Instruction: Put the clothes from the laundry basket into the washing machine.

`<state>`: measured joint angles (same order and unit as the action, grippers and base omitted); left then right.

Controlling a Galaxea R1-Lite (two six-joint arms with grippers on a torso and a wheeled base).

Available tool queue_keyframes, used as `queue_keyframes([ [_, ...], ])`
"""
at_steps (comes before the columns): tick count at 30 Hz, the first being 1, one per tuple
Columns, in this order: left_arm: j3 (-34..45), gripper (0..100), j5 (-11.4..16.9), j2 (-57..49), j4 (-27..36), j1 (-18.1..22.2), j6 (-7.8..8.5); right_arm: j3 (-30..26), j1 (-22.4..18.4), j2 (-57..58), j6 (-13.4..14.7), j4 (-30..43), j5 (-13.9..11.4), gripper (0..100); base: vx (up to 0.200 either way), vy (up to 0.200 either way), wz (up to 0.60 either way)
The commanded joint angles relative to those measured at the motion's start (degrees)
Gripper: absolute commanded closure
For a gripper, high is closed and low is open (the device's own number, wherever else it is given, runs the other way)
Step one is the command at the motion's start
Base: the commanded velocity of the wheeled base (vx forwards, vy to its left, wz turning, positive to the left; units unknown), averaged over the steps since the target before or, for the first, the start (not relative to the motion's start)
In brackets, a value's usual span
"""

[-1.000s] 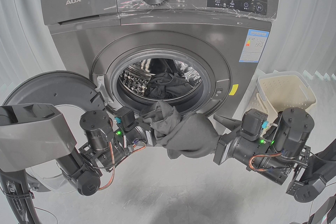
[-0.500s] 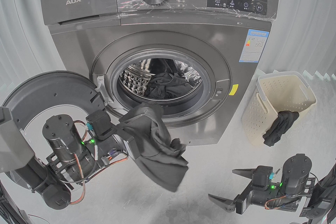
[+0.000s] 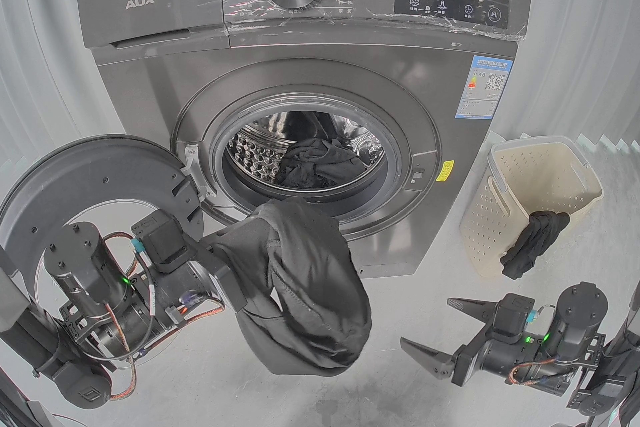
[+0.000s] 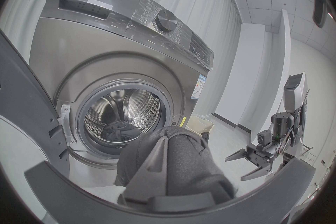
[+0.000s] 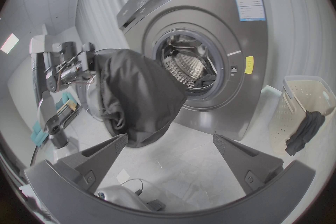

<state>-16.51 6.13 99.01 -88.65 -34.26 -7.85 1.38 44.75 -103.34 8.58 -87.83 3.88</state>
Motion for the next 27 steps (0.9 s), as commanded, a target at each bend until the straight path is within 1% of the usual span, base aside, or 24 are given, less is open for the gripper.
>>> queue_keyframes([
  [1, -0.37, 100, -0.24, 0.22, -0.03, 0.51, 0.03, 2.4, -3.0, -4.06, 1.09, -0.5, 0.43, 0, 0.0, 0.0, 0.0],
  [3, 0.51, 100, -0.42, 0.39, -0.03, 0.42, 0.2, 2.84, -3.09, -3.97, 1.17, -0.58, 0.52, 0, 0.0, 0.0, 0.0],
  [5, 1.39, 100, -1.39, 0.39, -0.03, 0.42, 0.82, 2.93, -3.44, -3.97, 1.09, -0.58, 0.61, 0, 0.0, 0.0, 0.0],
  [8, 2.18, 100, -3.32, -0.22, 0.06, 0.07, 0.64, 2.75, -4.15, -3.62, 1.09, -0.5, 0.61, 0, 0.0, 0.0, 0.0],
  [9, 2.27, 100, -3.41, -0.22, 0.06, -0.02, 0.73, 2.67, -4.15, -3.62, 1.09, -0.58, 0.61, 0, 0.0, 0.0, 0.0],
  [11, 2.44, 100, -4.46, 0.3, 0.06, -0.02, 2.84, 2.58, -4.41, -3.45, 1.09, -0.58, 0.61, 0, 0.0, 0.0, 0.0],
  [12, 2.44, 100, -4.46, 0.3, 0.06, -0.02, 2.84, 2.58, -4.41, -3.45, 1.09, -0.58, 0.61, 0, 0.0, 0.0, 0.0],
  [13, 2.88, 100, -4.81, 0.74, 0.06, -0.02, 4.77, 2.58, -4.41, -3.54, 1.17, -0.58, 0.69, 0, 0.0, 0.0, 0.0],
  [15, 3.41, 100, -5.17, 1.53, 0.06, -0.02, 6.09, 2.58, -4.41, -3.62, 1.17, -0.58, 0.61, 0, 0.0, 0.0, 0.0],
  [17, 3.94, 100, -6.66, 2.06, -0.03, -0.11, 7.32, 2.58, -4.41, -3.71, 1.17, -0.5, 0.61, 0, 0.0, 0.0, 0.0],
  [20, 3.32, 100, -7.01, 1.97, -0.03, -0.11, 6.53, 2.58, -4.32, -3.8, 1.17, -0.5, 0.61, 0, 0.0, 0.0, 0.0],
  [22, 3.15, 100, -6.75, 1.97, -0.03, -0.02, 6.36, 2.58, -4.06, -3.8, 1.17, -0.5, 0.61, 0, 0.0, 0.0, 0.0],
  [27, 2.88, 100, -7.1, 3.56, -0.03, -0.37, 6.8, 2.58, -3.79, -3.62, 1.17, -0.5, 0.69, 0, 0.2, 0.0, 0.0],
])
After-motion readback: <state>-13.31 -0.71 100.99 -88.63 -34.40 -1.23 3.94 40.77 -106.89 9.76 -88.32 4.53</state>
